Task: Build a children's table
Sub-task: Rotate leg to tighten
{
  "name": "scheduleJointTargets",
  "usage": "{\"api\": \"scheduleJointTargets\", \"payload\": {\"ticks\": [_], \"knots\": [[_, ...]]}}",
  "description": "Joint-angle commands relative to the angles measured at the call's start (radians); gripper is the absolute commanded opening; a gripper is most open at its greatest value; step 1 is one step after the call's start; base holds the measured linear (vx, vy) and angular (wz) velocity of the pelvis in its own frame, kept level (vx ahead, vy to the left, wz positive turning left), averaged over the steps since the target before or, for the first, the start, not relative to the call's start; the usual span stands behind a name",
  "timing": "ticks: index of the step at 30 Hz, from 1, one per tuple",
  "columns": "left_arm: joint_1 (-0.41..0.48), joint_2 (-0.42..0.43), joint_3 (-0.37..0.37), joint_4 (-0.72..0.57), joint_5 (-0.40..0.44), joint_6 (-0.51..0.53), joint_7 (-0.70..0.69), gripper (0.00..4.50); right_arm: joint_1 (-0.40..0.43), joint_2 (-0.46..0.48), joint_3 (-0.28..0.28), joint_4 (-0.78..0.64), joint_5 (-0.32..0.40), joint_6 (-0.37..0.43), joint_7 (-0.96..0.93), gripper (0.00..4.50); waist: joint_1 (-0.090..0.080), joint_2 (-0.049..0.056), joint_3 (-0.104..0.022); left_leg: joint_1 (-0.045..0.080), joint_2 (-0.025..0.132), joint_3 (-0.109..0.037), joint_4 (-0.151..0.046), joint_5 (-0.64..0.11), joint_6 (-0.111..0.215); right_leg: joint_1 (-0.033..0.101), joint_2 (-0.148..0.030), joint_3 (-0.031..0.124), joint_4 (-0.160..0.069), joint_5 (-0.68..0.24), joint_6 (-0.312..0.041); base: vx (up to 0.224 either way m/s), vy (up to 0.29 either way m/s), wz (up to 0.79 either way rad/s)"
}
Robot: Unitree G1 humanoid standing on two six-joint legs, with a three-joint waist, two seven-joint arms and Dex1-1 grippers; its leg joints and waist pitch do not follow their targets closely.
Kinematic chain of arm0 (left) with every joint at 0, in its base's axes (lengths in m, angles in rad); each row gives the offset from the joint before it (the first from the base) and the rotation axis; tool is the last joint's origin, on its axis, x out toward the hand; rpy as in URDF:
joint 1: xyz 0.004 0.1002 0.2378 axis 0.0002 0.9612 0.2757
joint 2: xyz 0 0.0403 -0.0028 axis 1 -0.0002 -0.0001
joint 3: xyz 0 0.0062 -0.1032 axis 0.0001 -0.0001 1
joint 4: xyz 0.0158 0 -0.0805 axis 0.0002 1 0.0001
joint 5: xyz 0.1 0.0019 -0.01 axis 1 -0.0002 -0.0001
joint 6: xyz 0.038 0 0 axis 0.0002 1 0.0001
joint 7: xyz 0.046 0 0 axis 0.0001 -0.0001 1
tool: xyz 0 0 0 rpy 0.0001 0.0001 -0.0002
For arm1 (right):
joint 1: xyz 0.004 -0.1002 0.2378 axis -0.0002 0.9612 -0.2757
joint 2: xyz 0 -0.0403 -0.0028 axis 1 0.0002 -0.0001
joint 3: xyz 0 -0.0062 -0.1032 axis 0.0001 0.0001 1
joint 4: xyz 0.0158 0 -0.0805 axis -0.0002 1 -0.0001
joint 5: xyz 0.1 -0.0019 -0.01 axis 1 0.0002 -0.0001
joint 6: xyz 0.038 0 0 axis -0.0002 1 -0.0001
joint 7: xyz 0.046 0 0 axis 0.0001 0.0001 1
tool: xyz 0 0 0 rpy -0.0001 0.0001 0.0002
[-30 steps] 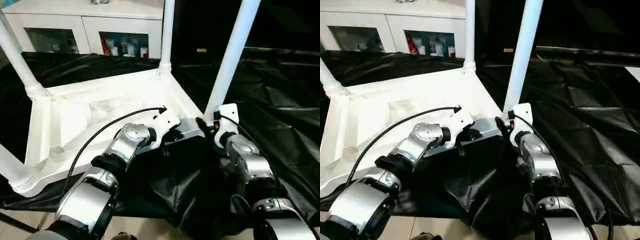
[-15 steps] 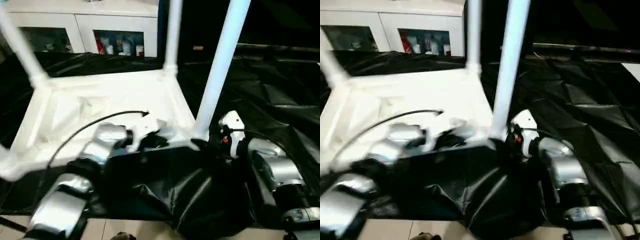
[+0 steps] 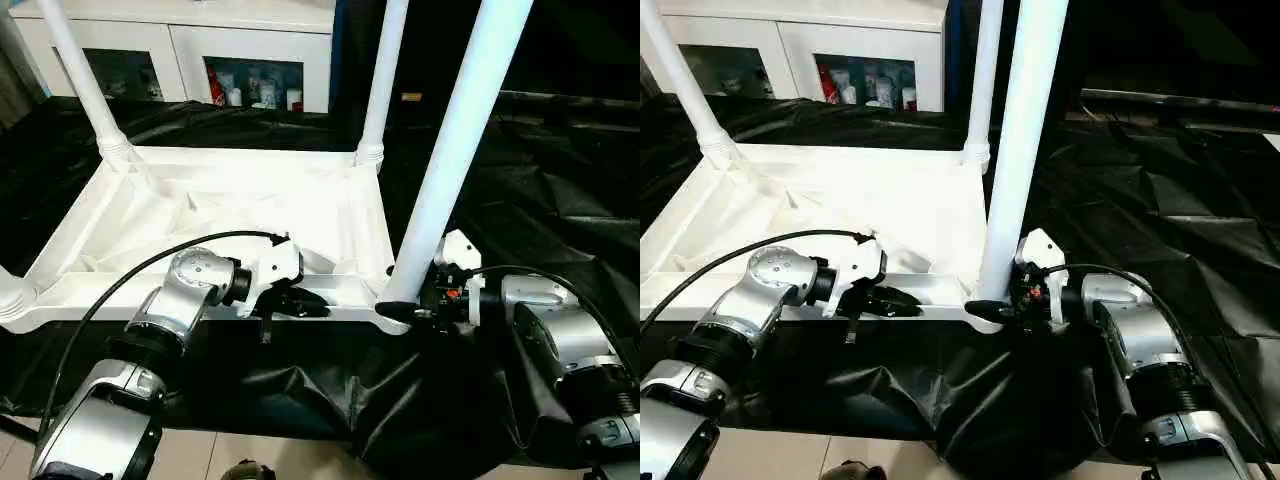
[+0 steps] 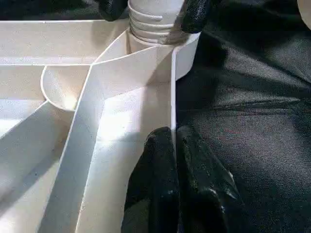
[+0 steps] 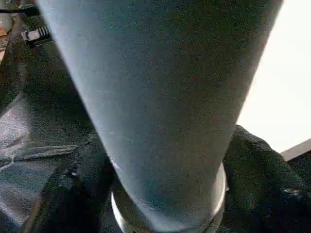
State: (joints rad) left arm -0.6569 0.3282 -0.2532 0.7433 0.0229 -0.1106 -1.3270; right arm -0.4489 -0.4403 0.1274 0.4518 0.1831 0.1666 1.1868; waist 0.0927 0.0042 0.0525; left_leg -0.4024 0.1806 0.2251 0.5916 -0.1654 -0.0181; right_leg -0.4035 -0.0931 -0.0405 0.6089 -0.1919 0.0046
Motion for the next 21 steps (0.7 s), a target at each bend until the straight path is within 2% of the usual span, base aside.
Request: {"api": "scheduleJointTargets", "payload": {"ticks": [1,5,6,7,8,9,10,12,13,14,17,18,19,21], "knots": [[-0.007,-0.02,0.013,-0.044,-0.037,-0.005,0.012,0.0,0.018,0.009,-0.002,-0.027,0.015,0.023,-0.007,2.94,-0.001,-0.009,-0.067,0.039,0.063,-0.032,-0.07,-0.228,0.039,0.033,-0.06,0.033,-0.065,-0.144,-0.255,0.0,0.0,0.0],[-0.029,-0.05,0.021,0.0,-0.004,0.001,0.121,0.0,0.04,0.042,-0.019,-0.024,0.01,0.026,-0.088,2.75,-0.002,-0.01,-0.066,0.038,0.062,-0.032,-0.07,-0.231,0.039,0.031,-0.061,0.034,-0.068,-0.156,-0.253,0.0,0.0,0.0],[-0.043,-0.067,0.024,0.026,0.013,0.005,0.179,0.0,0.04,0.063,-0.028,-0.001,-0.008,0.016,-0.153,2.71,-0.003,-0.012,-0.066,0.039,0.061,-0.034,-0.071,-0.247,0.028,0.032,-0.063,0.034,-0.07,-0.185,-0.246,0.0,0.0,0.0],[-0.053,-0.08,0.026,0.045,0.025,0.007,0.223,0.0,0.039,0.079,-0.034,0.016,-0.022,0.008,-0.202,2.69,-0.007,-0.011,-0.065,0.039,0.06,-0.033,-0.072,-0.252,0.023,0.027,-0.061,0.035,-0.072,-0.197,-0.242,0.0,0.0,0.0],[-0.063,-0.094,0.029,0.064,0.033,0.01,0.262,0.0,0.036,0.097,-0.043,0.035,-0.033,0.001,-0.255,2.66,-0.009,-0.013,-0.065,0.039,0.057,-0.037,-0.072,-0.27,0.005,0.031,-0.066,0.035,-0.077,-0.24,-0.229,0.0,0.0,0.0],[-0.063,-0.094,0.029,0.064,0.033,0.01,0.262,0.0,0.036,0.097,-0.043,0.035,-0.033,0.001,-0.255,2.66,-0.011,-0.014,-0.064,0.04,0.057,-0.037,-0.073,-0.273,0.004,0.03,-0.066,0.036,-0.08,-0.25,-0.224,0.0,0.0,0.0],[-0.092,-0.143,0.029,0.111,0.061,0.019,0.381,0.0,0.024,0.167,-0.087,0.082,-0.045,0.01,-0.433,2.66,-0.015,-0.012,-0.064,0.042,0.057,-0.037,-0.074,-0.28,-0.004,0.023,-0.064,0.037,-0.082,-0.258,-0.218,0.0,0.0,0.0],[-0.124,-0.197,0.032,0.155,0.077,0.04,0.488,0.0,0.009,0.234,-0.127,0.126,-0.051,0.028,-0.601,2.65,-0.018,-0.011,-0.064,0.043,0.055,-0.039,-0.077,-0.289,-0.016,0.026,-0.063,0.035,-0.085,-0.279,-0.207,0.0,0.0,0.0],[-0.147,-0.236,0.034,0.186,0.084,0.055,0.558,0.0,-0.004,0.277,-0.147,0.156,-0.051,0.038,-0.697,2.65,-0.02,-0.009,-0.063,0.047,0.055,-0.04,-0.077,-0.301,-0.025,0.021,-0.063,0.037,-0.087,-0.29,-0.202,0.0,0.0,0.0],[-0.154,-0.249,0.036,0.195,0.085,0.059,0.576,0.0,-0.009,0.291,-0.154,0.167,-0.051,0.04,-0.728,2.65,-0.022,-0.006,-0.065,0.047,0.054,-0.041,-0.077,-0.3,-0.029,0.023,-0.063,0.036,-0.085,-0.287,-0.202,0.0,0.0,0.0],[-0.192,-0.302,0.044,0.242,0.095,0.058,0.684,0.0,-0.043,0.355,-0.182,0.208,-0.043,0.056,-0.833,2.65,-0.024,-0.007,-0.067,0.044,0.051,-0.04,-0.077,-0.294,-0.022,0.026,-0.06,0.036,-0.088,-0.256,-0.196,0.0,0.0,0.0],[-0.209,-0.322,0.046,0.259,0.096,0.062,0.7,0.0,-0.061,0.377,-0.169,0.218,-0.062,0.043,-0.856,2.65,-0.022,-0.003,-0.067,0.046,0.05,-0.04,-0.075,-0.291,-0.016,0.026,-0.06,0.035,-0.088,-0.241,-0.194,0.0,0.0,0.0],[-0.212,-0.324,0.044,0.261,0.097,0.059,0.694,0.0,-0.064,0.382,-0.157,0.213,-0.069,0.034,-0.843,2.65,-0.022,-0.005,-0.067,0.041,0.049,-0.04,-0.076,-0.279,-0.009,0.03,-0.06,0.035,-0.086,-0.223,-0.194,0.0,0.0,0.0],[-0.221,-0.325,0.045,0.273,0.1,0.048,0.686,0.0,-0.069,0.392,-0.148,0.207,-0.076,0.016,-0.827,2.65,-0.02,-0.004,-0.069,0.04,0.049,-0.04,-0.074,-0.269,0.0,0.032,-0.062,0.035,-0.084,-0.205,-0.194,0.0,0.0,0.0]]}}
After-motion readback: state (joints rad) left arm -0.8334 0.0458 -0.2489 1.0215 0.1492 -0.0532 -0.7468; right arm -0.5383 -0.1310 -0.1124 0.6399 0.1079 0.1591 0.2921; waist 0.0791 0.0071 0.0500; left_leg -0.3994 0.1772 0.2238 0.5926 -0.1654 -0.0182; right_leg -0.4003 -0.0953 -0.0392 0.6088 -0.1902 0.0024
